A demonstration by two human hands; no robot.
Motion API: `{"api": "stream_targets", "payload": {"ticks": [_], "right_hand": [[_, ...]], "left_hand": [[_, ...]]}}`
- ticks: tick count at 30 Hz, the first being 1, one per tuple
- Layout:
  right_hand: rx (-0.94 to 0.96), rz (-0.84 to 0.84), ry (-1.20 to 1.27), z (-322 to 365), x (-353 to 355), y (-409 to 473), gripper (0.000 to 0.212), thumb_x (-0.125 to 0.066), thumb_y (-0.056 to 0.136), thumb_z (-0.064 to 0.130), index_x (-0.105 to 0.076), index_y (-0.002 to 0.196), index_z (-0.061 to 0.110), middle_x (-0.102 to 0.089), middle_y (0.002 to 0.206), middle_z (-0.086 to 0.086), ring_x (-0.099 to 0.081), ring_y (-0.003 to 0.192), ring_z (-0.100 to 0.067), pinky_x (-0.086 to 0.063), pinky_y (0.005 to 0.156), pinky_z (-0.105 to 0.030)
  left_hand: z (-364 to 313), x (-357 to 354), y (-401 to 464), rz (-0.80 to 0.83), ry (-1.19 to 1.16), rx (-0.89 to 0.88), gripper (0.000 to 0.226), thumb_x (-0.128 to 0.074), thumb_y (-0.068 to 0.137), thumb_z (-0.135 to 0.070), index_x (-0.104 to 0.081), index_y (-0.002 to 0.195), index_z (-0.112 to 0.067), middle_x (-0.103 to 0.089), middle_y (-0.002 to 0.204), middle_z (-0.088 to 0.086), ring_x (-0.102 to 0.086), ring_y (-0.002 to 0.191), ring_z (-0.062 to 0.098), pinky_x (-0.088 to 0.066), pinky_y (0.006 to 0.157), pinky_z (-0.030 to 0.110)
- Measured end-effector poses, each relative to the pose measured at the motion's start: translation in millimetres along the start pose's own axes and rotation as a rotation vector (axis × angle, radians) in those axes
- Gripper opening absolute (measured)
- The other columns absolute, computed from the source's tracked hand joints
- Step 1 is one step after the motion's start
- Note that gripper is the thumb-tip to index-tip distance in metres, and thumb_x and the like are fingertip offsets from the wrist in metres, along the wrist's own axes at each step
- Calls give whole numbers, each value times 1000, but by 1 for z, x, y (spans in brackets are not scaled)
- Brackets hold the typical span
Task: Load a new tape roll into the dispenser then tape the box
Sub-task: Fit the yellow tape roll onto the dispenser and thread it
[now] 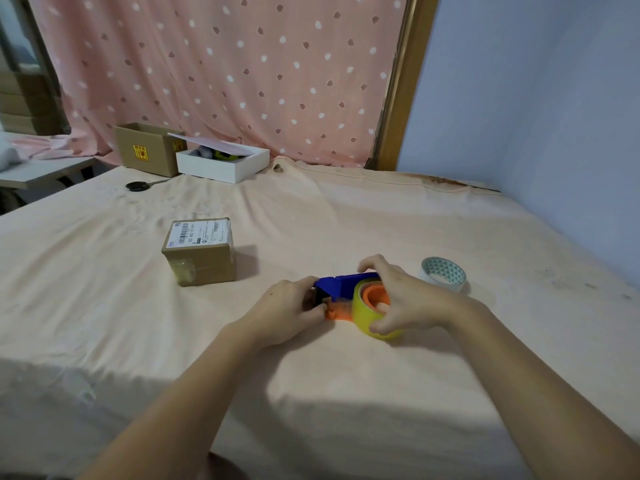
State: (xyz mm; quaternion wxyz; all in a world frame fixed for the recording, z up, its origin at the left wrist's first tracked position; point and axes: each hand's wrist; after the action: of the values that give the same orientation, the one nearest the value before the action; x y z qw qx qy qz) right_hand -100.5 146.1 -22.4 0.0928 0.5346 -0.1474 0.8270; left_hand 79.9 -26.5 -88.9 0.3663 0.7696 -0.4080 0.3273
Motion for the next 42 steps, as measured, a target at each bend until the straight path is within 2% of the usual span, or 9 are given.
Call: {"api": "stream_targets", "payload": {"ticks": [4, 9, 14, 18, 22, 25, 32, 38, 42], "right_hand": [[17, -77, 84, -9, -10, -14, 98, -78, 69, 30, -25, 149, 43, -34, 140, 17, -32, 137, -8, -36, 112, -29], [79, -240, 114, -15, -32, -17, 97, -79, 64, 43, -35, 150, 46, -33, 142, 23, -26, 135, 1, -32, 116, -27], [93, -249, 115, -18, -33, -15, 94, -78, 66, 45, -36, 150, 45, -35, 139, 23, -30, 131, -2, -34, 113, -27], [102, -261, 119, -19, -34, -14, 94, -78, 66, 45, -35, 150, 46, -35, 139, 23, -30, 131, -3, -35, 112, -27], [111, -268, 105, -20, -35, -13, 93, -78, 67, 45, -35, 150, 46, -34, 138, 23, -30, 129, -3, -36, 112, -27], [111, -265, 106, -20, -34, -13, 94, -79, 67, 44, -36, 150, 45, -34, 138, 23, -30, 130, -3, -36, 113, -28], [82, -252, 223, -24, -32, -15, 94, -83, 64, 40, -39, 148, 49, -33, 136, 22, -44, 130, -3, -45, 109, -28], [87, -158, 311, -40, -21, -20, 103, -86, 61, 23, -37, 149, 45, -39, 139, 31, -51, 124, 10, -50, 88, -8], [73, -127, 312, -35, -22, -17, 111, -91, 59, 29, -32, 151, 48, -34, 141, 30, -51, 128, 3, -52, 96, -17]], "left_hand": [[-2, -1, -3, 6, -52, 36, 38, -57, 87, -41, -62, 121, -26, -75, 90, -6, -66, 83, 22, -51, 74, 38], [0, -5, -11, 3, -227, 81, 53, -61, 94, -28, -44, 144, -32, -74, 124, -14, -69, 107, 13, -51, 95, 34], [5, -6, -16, -108, -401, 115, 63, -83, 80, -16, -58, 138, -28, -75, 122, -8, -71, 107, 2, -55, 101, 34], [8, -4, -16, -77, -508, 153, 70, -92, 68, -17, -62, 131, -26, -78, 115, -5, -75, 103, 9, -57, 98, 39], [-11, -8, -11, -120, -297, 146, 55, -88, 67, -43, -63, 116, -40, -74, 102, -16, -69, 94, 3, -55, 87, 26], [-15, -11, -2, -166, -218, 176, 47, -83, 68, -48, -70, 110, -32, -73, 94, -14, -66, 88, 10, -55, 81, 33], [-6, -10, 3, -114, -118, 95, 32, -75, 86, -39, -71, 114, -24, -73, 98, -6, -65, 88, 15, -52, 80, 32], [-1, 6, 4, 18, -185, 79, 23, -68, 91, -15, -74, 111, -26, -74, 92, -14, -63, 85, -6, -42, 71, 10], [-1, 7, 5, 13, -239, 74, 25, -69, 90, -7, -75, 109, -23, -74, 87, -16, -63, 78, -12, -43, 70, 7]]}}
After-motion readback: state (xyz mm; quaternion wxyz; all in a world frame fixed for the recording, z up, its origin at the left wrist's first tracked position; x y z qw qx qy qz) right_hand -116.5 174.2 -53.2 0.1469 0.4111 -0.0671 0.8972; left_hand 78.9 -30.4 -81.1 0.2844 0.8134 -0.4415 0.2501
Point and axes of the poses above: each hand's wrist, its own y-axis towards the middle knuckle, its own x-axis out of the back of the hand, z = x × y
